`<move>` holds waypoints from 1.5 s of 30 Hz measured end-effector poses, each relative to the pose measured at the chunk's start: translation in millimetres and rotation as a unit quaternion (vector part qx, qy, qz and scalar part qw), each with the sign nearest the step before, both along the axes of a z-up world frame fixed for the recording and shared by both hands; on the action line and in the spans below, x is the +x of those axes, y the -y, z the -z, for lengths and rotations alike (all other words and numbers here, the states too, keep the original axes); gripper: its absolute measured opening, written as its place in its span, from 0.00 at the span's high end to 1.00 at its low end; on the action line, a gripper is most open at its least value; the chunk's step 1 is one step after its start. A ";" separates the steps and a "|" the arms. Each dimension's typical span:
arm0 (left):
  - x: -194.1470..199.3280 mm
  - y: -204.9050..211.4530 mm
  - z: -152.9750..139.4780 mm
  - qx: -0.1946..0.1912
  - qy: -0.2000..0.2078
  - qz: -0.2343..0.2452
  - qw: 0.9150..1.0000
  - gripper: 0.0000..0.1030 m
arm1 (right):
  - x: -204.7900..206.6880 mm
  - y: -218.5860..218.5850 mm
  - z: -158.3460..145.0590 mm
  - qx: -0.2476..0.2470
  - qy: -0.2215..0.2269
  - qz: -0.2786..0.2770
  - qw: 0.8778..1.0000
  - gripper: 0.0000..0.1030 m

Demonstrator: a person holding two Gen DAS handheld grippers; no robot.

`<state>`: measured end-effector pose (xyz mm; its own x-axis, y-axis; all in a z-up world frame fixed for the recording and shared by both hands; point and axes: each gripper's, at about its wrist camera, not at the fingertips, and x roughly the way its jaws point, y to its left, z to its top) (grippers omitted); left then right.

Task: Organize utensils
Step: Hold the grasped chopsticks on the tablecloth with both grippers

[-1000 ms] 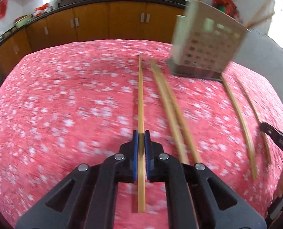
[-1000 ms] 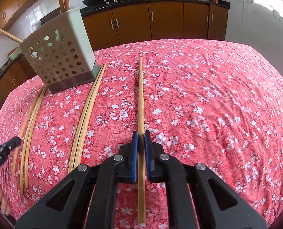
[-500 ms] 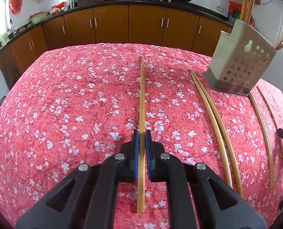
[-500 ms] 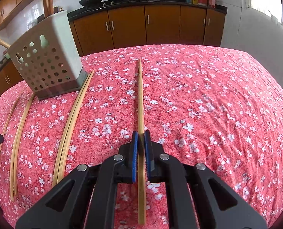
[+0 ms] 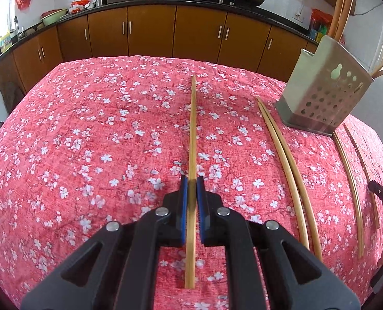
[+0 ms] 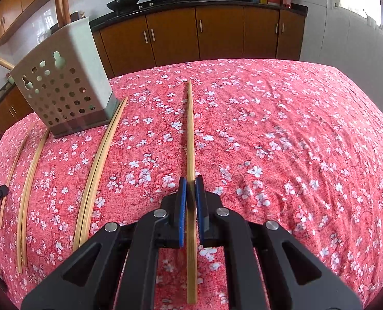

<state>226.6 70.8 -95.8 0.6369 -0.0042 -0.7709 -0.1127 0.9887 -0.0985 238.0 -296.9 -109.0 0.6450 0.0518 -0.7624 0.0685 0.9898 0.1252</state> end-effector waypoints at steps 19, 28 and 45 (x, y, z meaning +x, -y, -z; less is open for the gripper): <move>0.2 0.9 0.2 -0.002 0.001 0.000 1.000 0.90 | 0.3 0.0 -0.2 -0.001 -0.002 0.001 1.000 0.92; 0.3 1.6 0.7 0.000 0.000 0.000 1.000 0.90 | 0.5 -0.5 -0.1 -0.001 -0.002 0.001 1.000 0.92; -0.6 0.9 -0.1 -0.011 0.002 -0.001 1.000 0.90 | -8.1 -3.3 -0.6 0.030 0.000 -0.017 0.999 0.92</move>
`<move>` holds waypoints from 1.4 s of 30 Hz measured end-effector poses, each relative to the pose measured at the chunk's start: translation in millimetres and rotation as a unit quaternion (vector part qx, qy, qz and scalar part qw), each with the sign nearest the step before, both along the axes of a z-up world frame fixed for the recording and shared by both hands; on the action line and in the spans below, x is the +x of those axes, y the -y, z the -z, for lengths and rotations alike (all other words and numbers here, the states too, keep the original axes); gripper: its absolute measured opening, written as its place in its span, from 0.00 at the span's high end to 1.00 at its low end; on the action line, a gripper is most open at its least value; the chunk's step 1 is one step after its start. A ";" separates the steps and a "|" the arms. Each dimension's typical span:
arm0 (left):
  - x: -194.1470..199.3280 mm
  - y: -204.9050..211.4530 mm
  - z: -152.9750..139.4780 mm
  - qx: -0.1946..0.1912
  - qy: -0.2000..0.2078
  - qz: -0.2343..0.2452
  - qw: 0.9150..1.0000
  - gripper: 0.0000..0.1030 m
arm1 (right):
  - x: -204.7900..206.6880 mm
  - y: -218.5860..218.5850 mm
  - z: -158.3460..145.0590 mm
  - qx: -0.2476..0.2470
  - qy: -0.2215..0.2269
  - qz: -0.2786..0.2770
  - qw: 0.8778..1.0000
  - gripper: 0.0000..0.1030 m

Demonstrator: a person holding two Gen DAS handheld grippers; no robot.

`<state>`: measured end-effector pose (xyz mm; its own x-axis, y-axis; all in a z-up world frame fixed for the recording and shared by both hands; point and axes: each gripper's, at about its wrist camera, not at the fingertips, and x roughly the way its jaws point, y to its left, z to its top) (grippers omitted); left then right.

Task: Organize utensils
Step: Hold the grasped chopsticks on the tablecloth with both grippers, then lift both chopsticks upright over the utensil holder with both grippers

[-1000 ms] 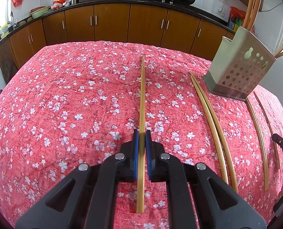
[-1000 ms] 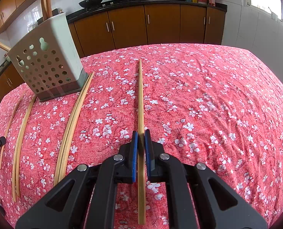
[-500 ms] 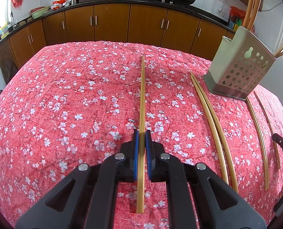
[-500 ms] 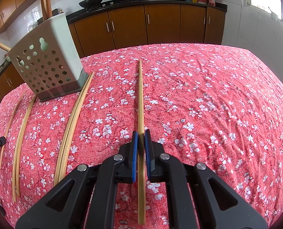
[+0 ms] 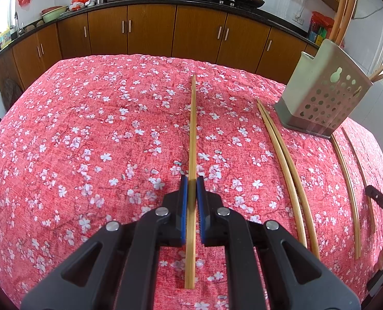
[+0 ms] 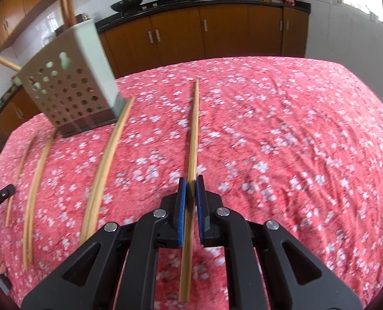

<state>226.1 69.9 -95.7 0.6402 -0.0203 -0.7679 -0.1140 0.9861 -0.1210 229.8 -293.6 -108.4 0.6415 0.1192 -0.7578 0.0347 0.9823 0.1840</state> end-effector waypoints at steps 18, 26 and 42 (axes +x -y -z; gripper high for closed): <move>-20.7 8.2 -1.4 0.031 -0.007 0.022 0.999 0.92 | -24.0 -7.5 -4.2 -0.008 -0.002 -0.015 1.000 0.92; -24.9 4.5 -15.1 0.023 0.007 0.019 1.000 0.92 | -36.9 -2.7 -24.4 0.002 0.033 -0.009 0.999 0.92; -40.7 -4.9 -83.6 0.013 0.104 0.002 0.994 0.92 | -52.3 16.6 -82.0 -0.004 0.146 0.019 0.989 0.92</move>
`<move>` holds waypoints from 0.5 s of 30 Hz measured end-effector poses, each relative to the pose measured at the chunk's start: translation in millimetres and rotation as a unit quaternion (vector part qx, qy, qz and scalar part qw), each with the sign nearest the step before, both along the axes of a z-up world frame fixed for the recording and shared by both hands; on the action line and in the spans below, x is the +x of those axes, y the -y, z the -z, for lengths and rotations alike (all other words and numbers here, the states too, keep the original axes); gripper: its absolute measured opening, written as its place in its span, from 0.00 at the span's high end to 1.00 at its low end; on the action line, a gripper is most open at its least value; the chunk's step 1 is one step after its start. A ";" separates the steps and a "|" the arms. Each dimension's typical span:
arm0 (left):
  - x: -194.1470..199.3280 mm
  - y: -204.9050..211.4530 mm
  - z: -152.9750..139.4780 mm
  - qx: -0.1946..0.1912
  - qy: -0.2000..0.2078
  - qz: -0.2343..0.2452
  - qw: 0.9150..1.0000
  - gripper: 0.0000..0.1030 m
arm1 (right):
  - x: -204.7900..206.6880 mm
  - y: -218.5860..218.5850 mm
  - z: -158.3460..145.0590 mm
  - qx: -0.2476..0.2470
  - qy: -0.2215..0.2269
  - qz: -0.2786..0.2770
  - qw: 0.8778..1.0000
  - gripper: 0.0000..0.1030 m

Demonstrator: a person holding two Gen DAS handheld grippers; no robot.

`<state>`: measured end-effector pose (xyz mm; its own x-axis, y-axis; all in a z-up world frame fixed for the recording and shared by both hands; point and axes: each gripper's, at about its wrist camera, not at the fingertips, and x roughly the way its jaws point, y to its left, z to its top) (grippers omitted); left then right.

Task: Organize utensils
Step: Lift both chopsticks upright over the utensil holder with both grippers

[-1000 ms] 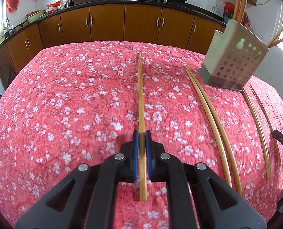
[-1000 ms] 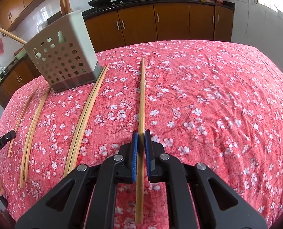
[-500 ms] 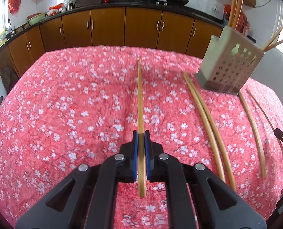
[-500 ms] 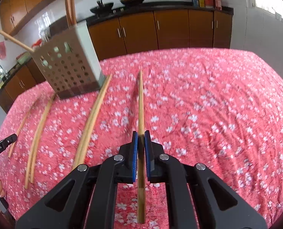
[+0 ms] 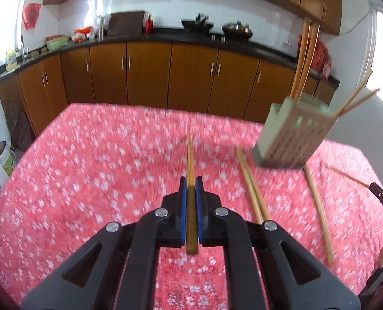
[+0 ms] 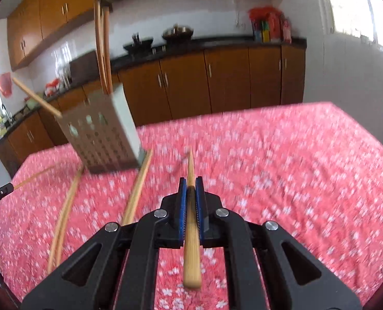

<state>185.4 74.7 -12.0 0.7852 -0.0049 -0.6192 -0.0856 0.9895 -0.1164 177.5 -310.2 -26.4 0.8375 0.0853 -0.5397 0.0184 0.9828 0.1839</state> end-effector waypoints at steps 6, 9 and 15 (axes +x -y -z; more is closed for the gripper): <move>-2.5 -1.5 -35.6 0.001 0.045 0.000 0.999 0.92 | -0.5 3.5 -25.3 0.002 0.043 0.009 0.999 0.92; -2.5 -0.4 -48.8 0.002 0.060 0.005 0.998 0.92 | 1.7 4.2 -31.7 -0.001 0.054 0.009 0.999 0.92; -2.9 4.2 -66.7 0.007 0.076 0.018 0.997 0.93 | 3.3 1.9 -48.7 0.009 0.072 0.009 0.997 0.92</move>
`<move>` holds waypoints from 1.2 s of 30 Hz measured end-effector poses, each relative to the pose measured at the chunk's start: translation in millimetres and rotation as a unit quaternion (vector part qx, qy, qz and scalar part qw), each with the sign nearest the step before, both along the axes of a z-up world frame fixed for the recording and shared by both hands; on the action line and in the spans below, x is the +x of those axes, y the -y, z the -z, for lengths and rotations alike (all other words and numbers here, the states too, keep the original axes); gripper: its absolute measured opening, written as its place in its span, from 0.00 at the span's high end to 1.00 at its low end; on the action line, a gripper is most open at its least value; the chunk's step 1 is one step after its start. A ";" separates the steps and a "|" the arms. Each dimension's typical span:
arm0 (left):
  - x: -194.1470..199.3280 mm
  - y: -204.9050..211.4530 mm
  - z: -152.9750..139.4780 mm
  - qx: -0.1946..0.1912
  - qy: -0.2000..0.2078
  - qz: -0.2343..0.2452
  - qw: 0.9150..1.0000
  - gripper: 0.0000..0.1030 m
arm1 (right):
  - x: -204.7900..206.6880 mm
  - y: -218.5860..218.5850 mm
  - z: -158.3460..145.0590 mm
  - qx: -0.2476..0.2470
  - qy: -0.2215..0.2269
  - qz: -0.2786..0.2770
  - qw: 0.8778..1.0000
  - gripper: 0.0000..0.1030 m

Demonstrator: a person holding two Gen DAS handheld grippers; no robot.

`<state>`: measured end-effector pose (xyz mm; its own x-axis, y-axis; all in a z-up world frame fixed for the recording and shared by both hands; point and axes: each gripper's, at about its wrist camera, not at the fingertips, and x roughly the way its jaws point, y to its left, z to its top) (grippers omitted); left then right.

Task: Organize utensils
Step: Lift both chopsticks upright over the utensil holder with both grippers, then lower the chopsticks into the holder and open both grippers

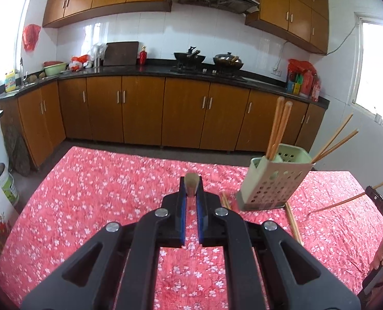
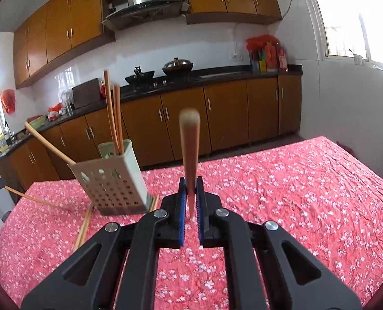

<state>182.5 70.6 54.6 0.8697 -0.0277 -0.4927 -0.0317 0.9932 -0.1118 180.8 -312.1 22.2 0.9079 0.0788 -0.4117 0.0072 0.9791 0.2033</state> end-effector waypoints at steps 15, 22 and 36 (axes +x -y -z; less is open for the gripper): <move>-10.1 54.1 -87.1 -0.019 0.094 0.087 0.992 0.93 | -15.9 -34.8 -97.8 0.044 0.138 -0.071 0.987 0.92; 9.2 75.6 -125.8 -0.055 0.163 0.078 0.982 0.93 | 0.6 -51.5 -118.0 0.045 0.190 -0.068 0.979 0.92; 76.1 94.5 -99.5 -0.069 0.164 0.056 0.982 0.93 | 64.1 -71.4 -79.8 0.030 0.164 -0.040 0.985 0.92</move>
